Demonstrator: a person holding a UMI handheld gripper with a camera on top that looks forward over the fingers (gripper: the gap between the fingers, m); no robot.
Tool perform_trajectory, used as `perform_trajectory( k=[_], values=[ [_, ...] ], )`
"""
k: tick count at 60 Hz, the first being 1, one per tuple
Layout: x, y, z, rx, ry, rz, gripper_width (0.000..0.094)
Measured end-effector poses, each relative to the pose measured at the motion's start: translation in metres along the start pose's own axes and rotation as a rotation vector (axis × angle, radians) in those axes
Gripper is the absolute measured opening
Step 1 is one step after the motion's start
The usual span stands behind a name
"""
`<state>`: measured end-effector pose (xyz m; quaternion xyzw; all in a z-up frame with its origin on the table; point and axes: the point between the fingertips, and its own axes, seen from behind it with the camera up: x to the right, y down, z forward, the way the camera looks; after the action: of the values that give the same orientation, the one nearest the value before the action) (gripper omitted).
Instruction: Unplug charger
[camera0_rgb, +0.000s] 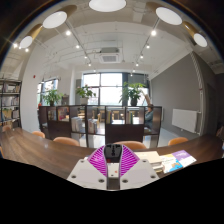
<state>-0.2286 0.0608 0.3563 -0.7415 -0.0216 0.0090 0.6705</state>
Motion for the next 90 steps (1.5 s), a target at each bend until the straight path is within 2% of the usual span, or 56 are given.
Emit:
perform_trajectory(
  k=[3,7,10,15,21,26,32,37,39,45,51,58,64,71,80,90],
  values=[
    [0.039,0.001,-0.007,0.004,0.042,-0.016,0.0121],
    [0.094,0.022,-0.002,-0.066,0.087,-0.033,0.013],
    [0.112,0.098,-0.005,-0.162,0.1,-0.017,0.0144],
    [0.154,0.188,-0.006,-0.295,0.117,-0.031,0.0157],
    [0.166,0.271,-0.02,-0.44,0.102,-0.002,0.0176],
    [0.178,0.313,-0.028,-0.521,0.107,0.004,0.0188],
    [0.183,0.347,-0.033,-0.567,0.105,0.026,0.0213],
    [0.184,0.366,-0.036,-0.598,0.102,0.036,0.027],
    [0.184,0.368,-0.037,-0.604,0.099,0.033,0.0315],
    [0.177,0.345,-0.044,-0.58,0.068,0.024,0.0605],
    [0.176,0.291,-0.052,-0.508,0.085,0.006,0.0663],
    [0.158,0.225,-0.081,-0.424,0.072,-0.02,0.0824],
    [0.132,0.171,-0.12,-0.353,0.046,-0.011,0.0823],
    [0.113,0.141,-0.174,-0.311,0.057,-0.016,0.0819],
    [0.09,0.146,-0.239,-0.343,0.054,-0.012,0.0818],
    [0.084,0.175,-0.294,-0.381,0.065,-0.019,0.0826]
  ],
)
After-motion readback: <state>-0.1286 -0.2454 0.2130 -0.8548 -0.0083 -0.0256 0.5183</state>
